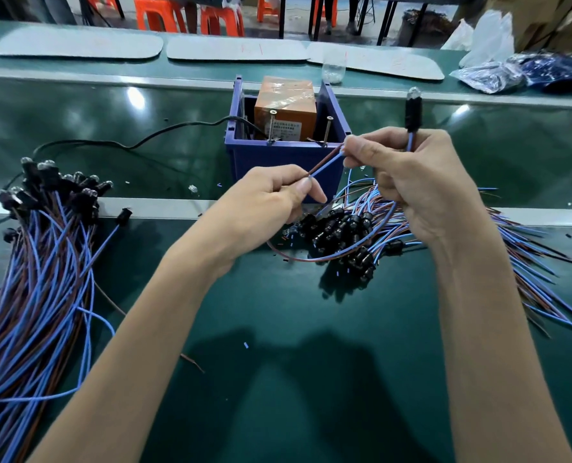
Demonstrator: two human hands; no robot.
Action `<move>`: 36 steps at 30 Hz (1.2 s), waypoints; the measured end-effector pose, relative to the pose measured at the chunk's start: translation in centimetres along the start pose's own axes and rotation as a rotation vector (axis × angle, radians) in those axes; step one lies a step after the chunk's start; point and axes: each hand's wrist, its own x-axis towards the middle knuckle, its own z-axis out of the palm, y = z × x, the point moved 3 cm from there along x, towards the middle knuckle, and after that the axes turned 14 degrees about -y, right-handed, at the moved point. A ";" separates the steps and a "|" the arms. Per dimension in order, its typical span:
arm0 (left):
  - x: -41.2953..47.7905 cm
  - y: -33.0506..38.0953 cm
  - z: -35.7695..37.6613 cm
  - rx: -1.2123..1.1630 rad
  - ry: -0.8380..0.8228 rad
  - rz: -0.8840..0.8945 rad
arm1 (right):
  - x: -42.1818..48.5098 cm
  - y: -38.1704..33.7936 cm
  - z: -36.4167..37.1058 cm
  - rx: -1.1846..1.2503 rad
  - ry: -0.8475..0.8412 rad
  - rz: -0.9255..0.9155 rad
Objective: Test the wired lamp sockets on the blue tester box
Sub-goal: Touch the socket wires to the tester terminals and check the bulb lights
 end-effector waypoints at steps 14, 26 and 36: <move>0.3 -0.3 -0.5 0.004 0.147 0.050 | 0.0 0.0 1.1 -0.081 -0.070 0.046; -0.3 -0.7 -2.6 0.130 0.230 -0.003 | 0.6 0.6 0.5 -0.216 0.190 0.048; -0.2 -0.4 -1.9 0.183 0.161 0.002 | 0.2 0.2 2.9 -0.144 -0.026 0.020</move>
